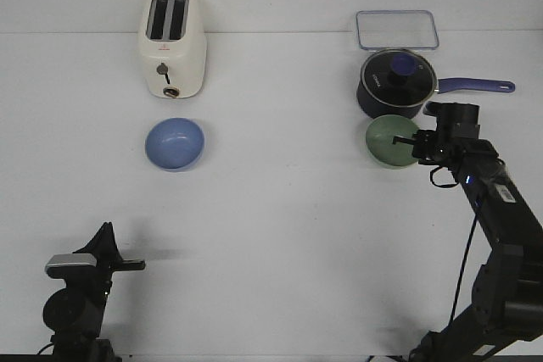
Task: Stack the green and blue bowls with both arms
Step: 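Reach the right gripper forward to the rim of the pale green bowl, then grip the green bowl rim and drag it toward the robot and center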
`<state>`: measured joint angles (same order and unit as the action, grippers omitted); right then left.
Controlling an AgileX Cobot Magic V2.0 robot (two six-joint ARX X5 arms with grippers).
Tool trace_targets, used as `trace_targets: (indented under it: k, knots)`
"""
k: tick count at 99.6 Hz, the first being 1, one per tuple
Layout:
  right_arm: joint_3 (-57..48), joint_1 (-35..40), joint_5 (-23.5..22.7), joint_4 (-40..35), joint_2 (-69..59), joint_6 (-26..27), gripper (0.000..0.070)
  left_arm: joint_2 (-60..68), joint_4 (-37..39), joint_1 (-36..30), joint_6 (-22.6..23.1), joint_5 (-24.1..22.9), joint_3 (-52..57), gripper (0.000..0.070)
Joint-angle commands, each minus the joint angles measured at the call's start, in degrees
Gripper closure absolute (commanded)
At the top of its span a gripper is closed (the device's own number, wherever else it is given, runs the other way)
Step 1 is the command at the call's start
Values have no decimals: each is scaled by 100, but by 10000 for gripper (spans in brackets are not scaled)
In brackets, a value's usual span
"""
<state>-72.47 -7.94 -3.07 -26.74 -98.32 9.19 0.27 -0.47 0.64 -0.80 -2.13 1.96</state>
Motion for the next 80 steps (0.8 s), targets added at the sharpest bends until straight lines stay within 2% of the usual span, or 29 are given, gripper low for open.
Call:
trace_targets:
  k: [1,32,54,64,80]
  knots:
    - [-179,-17,4,-35,-61,-68,700,-9,55,13,-11,22,-114,685]
    - [-245,-37,-525,-531,883,-52,700,-9,57,13,-13,22,-114,685]
    - [-243,24,-1080,-1285,1703,-42,700,-9,55,13,-11,22,-114,685]
    - [-205,216,-1244,-1696,2011,-44,700,-9,57,13,-11,22,-114,685]
    - [149,844,-1390,-1847,2542,-44,700,-9,57,13,46,22,-114,685]
